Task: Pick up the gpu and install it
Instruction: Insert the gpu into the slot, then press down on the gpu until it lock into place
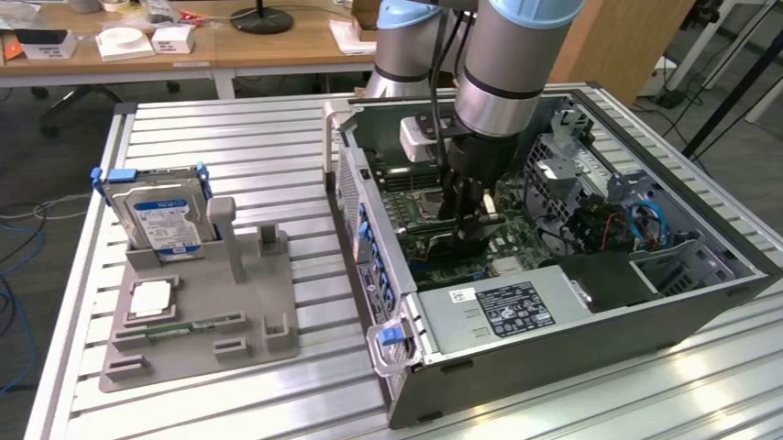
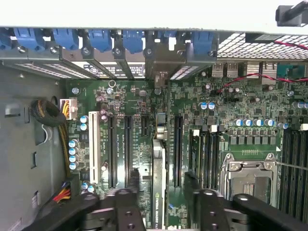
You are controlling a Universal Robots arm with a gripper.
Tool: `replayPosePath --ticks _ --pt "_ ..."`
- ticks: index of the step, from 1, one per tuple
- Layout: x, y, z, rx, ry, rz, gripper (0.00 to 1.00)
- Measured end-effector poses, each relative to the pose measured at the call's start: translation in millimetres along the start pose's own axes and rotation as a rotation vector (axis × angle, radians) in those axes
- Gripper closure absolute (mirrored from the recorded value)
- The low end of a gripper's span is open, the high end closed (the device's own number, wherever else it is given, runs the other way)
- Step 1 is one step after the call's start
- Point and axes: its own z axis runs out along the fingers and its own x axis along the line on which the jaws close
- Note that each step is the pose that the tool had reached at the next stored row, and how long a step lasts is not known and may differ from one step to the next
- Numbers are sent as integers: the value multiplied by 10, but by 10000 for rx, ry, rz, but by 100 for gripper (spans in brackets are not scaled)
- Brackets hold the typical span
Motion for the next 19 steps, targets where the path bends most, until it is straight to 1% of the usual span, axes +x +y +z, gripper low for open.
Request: replayPosePath --ticks 1,2,5,6,8,9,10,19 --pt "0 0 0 0 1 -1 56" --pt "0 0 -1 -1 1 -1 56" --pt "0 0 -1 -1 2 -1 74" --pt "0 0 -1 -1 2 0 74" --pt "0 0 -1 -1 2 0 86" --pt "0 0 -1 -1 2 0 86" --pt "0 0 -1 -1 1 0 89" --pt "0 0 -1 0 1 0 89"
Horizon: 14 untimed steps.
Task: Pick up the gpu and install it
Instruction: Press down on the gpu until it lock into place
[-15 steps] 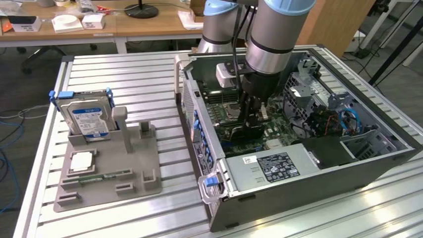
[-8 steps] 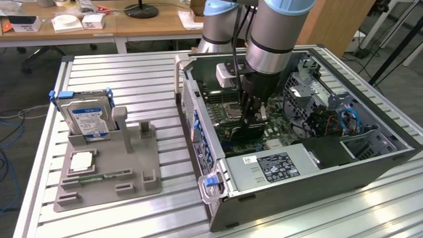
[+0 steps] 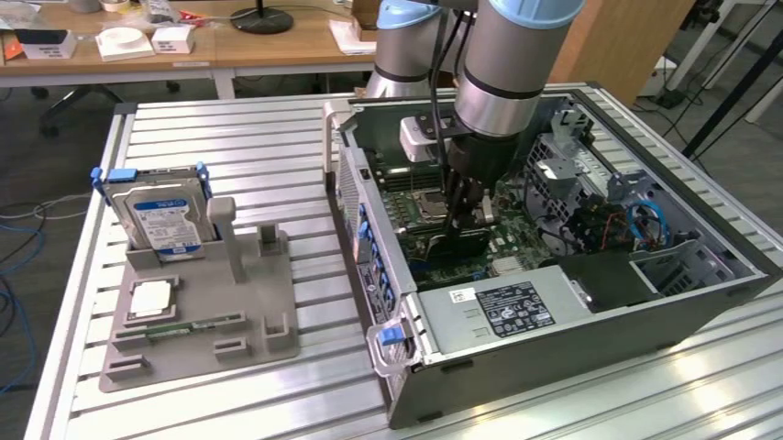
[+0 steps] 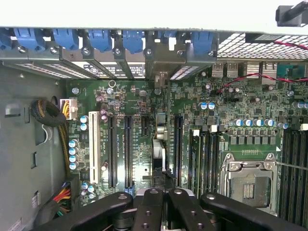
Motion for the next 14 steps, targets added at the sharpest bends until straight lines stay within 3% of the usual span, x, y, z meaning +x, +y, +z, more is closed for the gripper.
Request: replayPosePath --ticks 14 --pt "4 1 102 58 8 -3 89"
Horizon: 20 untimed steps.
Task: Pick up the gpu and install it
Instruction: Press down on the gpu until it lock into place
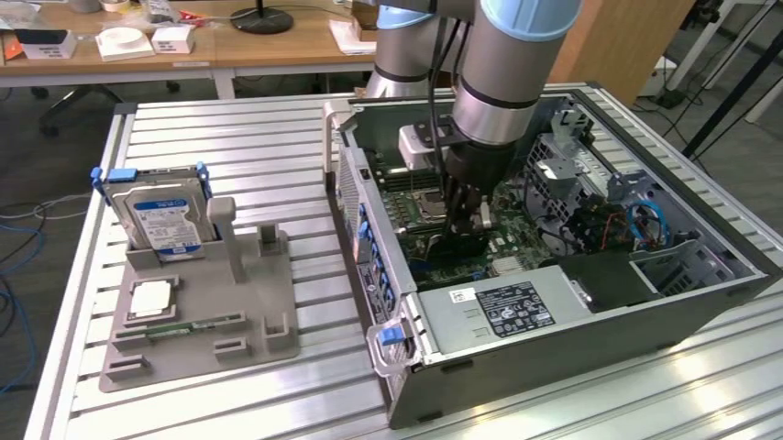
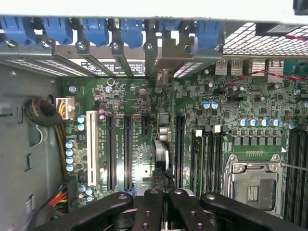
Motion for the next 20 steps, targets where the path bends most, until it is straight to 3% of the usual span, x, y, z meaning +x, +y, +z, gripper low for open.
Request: replayPosePath --ticks 3,11,20 --pt "-2 1 -4 -13 -13 3 89" --pt "-6 17 -172 -39 -40 2 89" --pt "-6 151 -262 -42 -113 4 89"
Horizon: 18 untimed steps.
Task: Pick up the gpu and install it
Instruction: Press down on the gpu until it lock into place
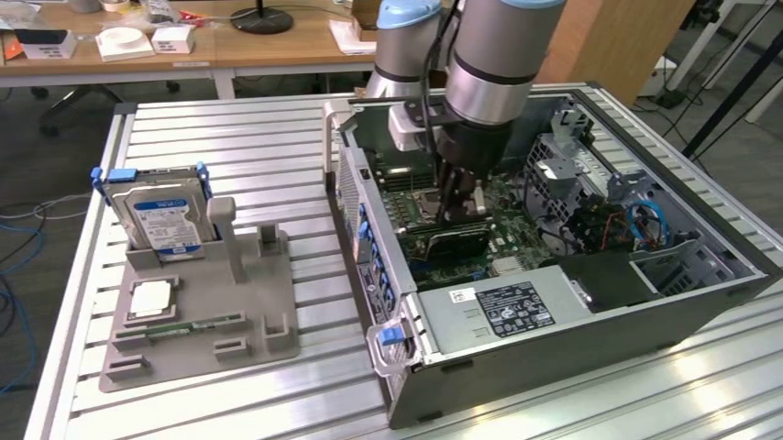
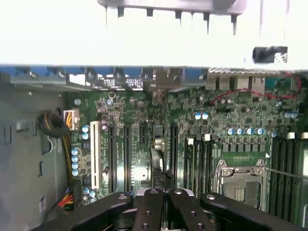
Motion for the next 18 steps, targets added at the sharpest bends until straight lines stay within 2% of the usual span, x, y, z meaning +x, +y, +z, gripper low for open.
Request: replayPosePath --ticks 3,7,10,16,18 --pt "0 49 -23 -28 -31 2 89" --pt "0 84 -51 -180 -80 10 89" --pt "1 124 -54 -262 -100 15 89" --pt "2 196 -58 -440 -112 23 89" --pt "4 229 -59 -477 -109 26 89"
